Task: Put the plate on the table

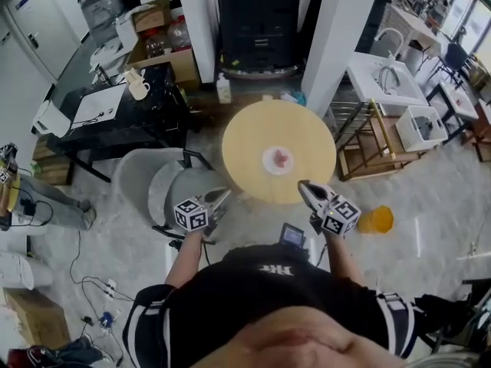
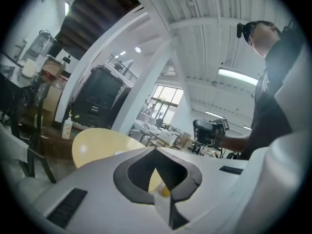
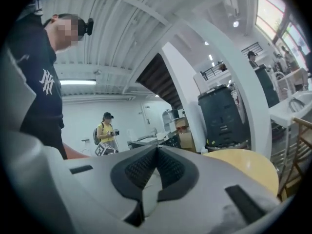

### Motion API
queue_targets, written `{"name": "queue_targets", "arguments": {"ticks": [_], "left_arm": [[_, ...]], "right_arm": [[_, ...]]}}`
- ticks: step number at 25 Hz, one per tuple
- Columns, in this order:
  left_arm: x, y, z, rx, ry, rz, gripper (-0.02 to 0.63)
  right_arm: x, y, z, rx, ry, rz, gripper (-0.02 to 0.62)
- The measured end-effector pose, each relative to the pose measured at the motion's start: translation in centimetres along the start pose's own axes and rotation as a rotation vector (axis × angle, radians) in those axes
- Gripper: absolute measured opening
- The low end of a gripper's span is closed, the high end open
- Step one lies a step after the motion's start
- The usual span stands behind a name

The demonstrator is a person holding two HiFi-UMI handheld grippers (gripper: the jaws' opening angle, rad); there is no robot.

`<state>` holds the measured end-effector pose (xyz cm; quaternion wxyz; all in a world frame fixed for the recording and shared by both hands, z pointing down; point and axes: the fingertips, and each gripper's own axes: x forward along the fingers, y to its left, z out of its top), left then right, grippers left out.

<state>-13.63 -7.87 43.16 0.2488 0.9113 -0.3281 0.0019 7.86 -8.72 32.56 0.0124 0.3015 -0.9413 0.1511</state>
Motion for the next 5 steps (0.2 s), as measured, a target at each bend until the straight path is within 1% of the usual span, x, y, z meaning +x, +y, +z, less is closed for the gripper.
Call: {"name": "queue_targets", "arguments": {"ticks": [2,5], "left_arm": [[-0.8,-0.5,1.3,0.046,-0.006,-0.021,0.009],[-2.8,-0.3,2.2,0.088,-0.020,0.020,0.009]], "right_arm": [[0.9,1.1,0.4,-0.032,-0.015,0.021,-0.002],[1.3,2.4,0.2,-0.058,-0.017,0.043,-0.002]]}}
